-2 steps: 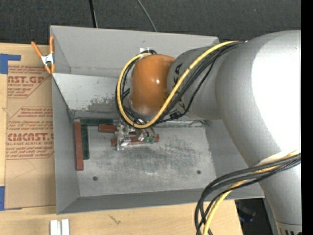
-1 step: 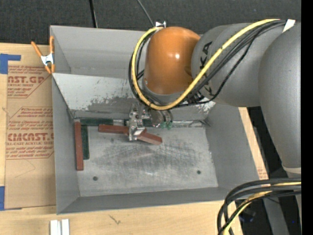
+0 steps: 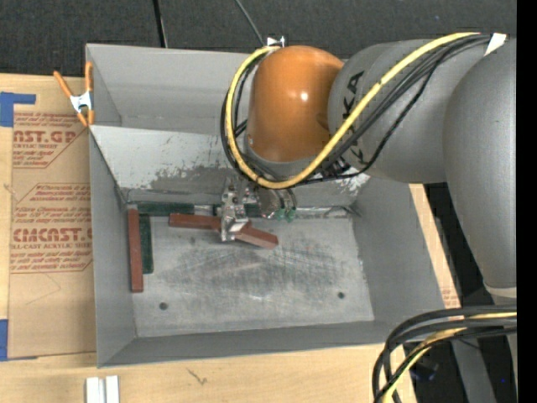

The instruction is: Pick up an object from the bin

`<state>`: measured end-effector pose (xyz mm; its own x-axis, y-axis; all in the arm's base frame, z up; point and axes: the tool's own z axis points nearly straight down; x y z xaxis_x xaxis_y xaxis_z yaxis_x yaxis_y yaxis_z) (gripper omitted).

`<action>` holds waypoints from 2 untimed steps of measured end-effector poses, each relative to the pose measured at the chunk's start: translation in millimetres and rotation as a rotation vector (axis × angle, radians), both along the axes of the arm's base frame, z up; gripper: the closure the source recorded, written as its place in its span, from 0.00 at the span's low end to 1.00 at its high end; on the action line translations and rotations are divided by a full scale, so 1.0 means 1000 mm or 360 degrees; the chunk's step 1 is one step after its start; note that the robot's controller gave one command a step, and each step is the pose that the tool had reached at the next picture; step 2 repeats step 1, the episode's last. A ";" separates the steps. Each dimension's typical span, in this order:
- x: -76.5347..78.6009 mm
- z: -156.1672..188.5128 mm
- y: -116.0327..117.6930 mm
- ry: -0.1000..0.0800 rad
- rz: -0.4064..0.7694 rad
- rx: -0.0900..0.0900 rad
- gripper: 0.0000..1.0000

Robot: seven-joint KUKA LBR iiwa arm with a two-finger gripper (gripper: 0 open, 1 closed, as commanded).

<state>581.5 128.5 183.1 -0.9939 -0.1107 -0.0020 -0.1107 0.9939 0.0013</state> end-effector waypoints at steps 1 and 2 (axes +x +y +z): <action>0.009 0.072 0.003 -0.0001 -0.0008 0.0000 1.00; 0.009 0.072 0.003 -0.0001 -0.0008 0.0000 1.00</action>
Offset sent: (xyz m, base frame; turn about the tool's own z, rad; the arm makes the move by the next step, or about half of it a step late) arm 0.0000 0.0000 0.0000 0.0000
